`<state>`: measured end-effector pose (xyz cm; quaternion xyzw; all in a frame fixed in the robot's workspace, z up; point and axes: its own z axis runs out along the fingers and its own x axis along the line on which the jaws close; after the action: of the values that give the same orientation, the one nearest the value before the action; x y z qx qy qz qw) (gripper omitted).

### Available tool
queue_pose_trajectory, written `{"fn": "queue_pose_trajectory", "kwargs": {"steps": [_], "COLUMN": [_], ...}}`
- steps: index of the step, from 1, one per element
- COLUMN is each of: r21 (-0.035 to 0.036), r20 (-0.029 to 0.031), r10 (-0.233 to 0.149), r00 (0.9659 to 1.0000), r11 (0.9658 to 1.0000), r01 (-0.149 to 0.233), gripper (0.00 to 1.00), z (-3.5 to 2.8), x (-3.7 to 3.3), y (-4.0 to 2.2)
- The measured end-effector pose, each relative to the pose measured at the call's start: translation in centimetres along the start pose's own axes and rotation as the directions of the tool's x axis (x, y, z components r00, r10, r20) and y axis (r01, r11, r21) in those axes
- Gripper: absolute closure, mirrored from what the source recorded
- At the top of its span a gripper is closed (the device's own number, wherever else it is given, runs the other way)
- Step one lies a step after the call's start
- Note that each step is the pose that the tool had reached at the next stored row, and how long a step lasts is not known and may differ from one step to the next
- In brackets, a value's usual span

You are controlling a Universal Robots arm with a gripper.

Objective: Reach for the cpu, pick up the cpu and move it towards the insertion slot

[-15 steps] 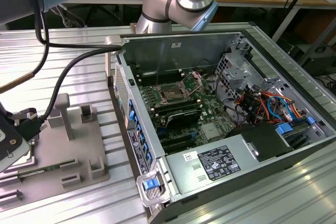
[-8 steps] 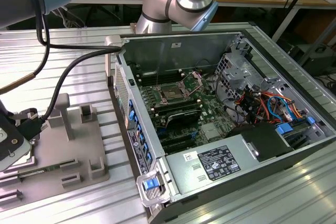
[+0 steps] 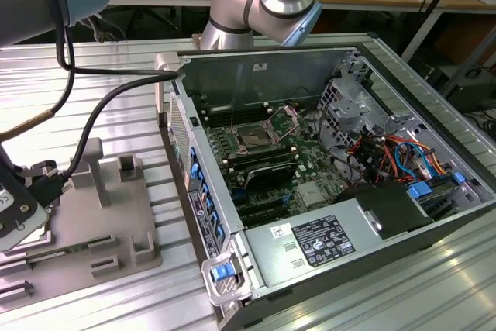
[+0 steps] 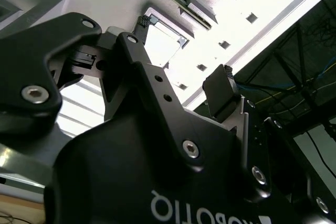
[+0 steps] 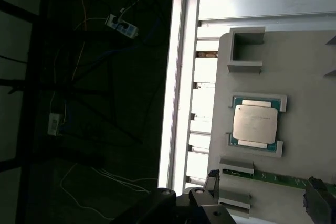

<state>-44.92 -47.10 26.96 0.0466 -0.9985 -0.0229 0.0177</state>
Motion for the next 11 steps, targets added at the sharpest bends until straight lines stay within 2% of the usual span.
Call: {"fn": "queue_pose_trajectory", "kwargs": {"steps": [11], "r21": [-0.0002], "r20": [0.0003], "r10": [0.0], "r00": [1.0], "r11": [1.0], "r01": [0.0], "gripper": [0.31], "z": [0.07], "x": [0.0], "y": [0.0]}}
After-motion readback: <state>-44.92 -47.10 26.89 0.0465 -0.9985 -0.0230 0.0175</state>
